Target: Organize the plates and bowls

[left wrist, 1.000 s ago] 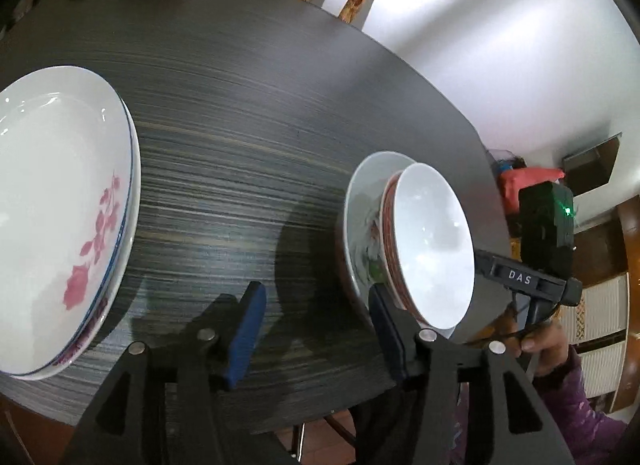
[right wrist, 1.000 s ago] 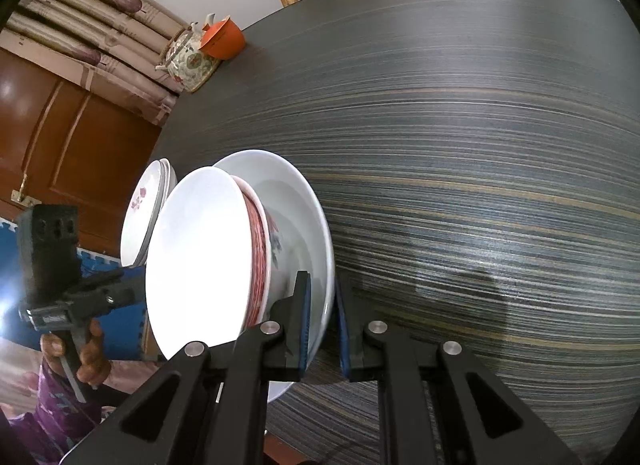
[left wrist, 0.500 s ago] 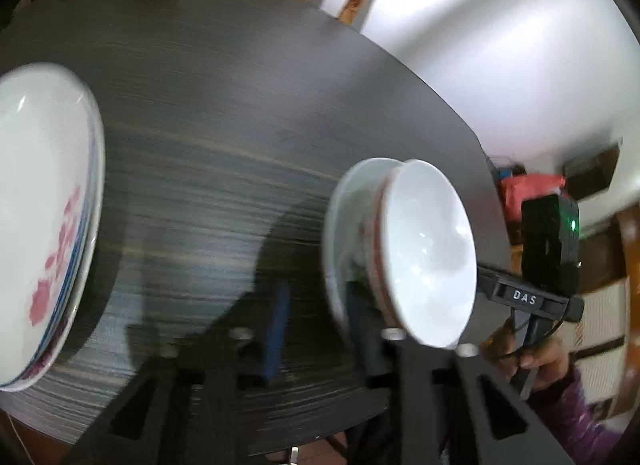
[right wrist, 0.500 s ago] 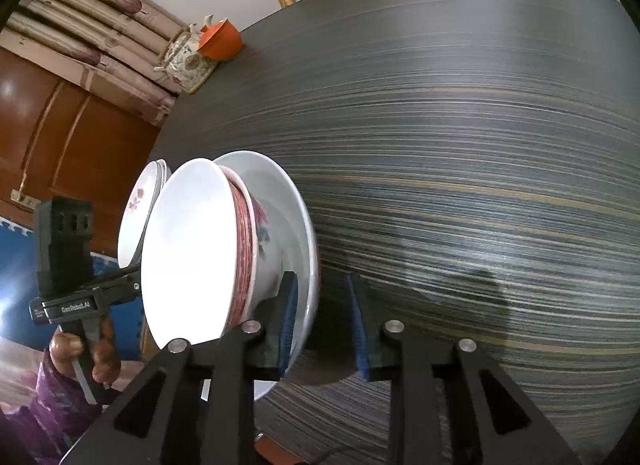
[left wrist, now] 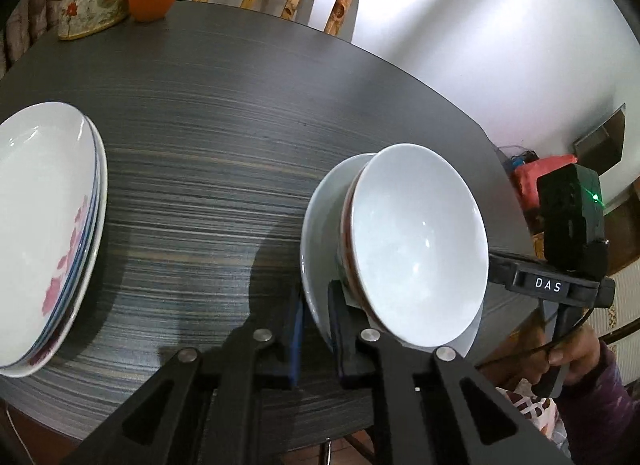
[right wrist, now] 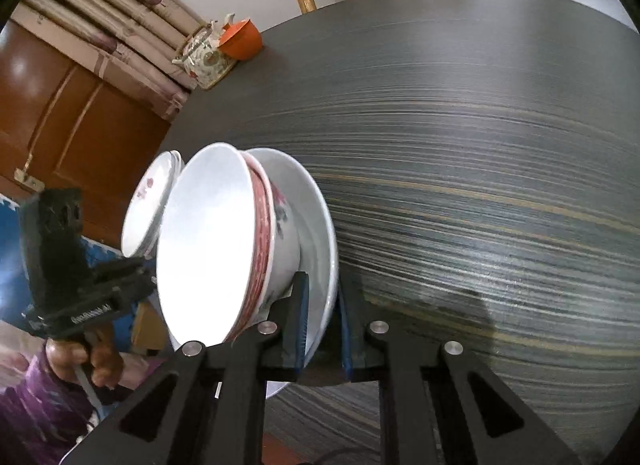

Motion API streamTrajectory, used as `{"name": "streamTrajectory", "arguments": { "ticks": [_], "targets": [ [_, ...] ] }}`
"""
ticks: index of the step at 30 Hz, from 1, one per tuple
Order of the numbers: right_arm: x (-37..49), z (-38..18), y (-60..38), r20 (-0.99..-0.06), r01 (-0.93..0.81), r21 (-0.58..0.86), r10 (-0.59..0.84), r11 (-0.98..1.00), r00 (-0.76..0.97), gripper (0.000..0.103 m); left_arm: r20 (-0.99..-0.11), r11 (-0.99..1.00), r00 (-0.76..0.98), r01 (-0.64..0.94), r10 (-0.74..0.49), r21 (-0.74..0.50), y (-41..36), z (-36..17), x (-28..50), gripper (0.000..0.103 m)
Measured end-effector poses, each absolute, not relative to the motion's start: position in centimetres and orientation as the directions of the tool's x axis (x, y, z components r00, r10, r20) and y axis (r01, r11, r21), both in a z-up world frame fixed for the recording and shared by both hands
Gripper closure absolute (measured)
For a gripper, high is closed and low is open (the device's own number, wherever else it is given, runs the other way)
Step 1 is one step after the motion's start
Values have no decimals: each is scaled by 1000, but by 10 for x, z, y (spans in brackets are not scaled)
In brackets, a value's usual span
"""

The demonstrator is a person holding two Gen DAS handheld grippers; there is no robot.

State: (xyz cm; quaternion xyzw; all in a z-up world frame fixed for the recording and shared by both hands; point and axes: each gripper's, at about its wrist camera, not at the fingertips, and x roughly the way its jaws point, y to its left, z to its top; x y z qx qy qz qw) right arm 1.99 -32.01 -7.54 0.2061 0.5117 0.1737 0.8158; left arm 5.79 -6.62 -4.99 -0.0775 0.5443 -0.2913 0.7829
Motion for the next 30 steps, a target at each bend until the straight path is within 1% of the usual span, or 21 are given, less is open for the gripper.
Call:
{"name": "streamTrajectory", "arguments": {
  "ticks": [8, 15, 21, 30],
  "targets": [
    [21, -84, -313, -755, -53, 556, 530, 830, 386, 89, -804, 835, 274, 339, -528, -433, -56, -45, 57, 95],
    [23, -85, -308, -736, -45, 587, 556, 808, 385, 89, -800, 842, 295, 327, -522, -429, -50, -37, 58, 95],
    [26, -78, -307, -729, -52, 591, 560, 805, 393, 89, -792, 848, 324, 313, -518, -427, -48, -26, 63, 95],
    [49, -54, -278, -724, -101, 586, 575, 804, 380, 89, -776, 868, 389, 233, -496, -438, -7, 3, 75, 96]
  ]
}}
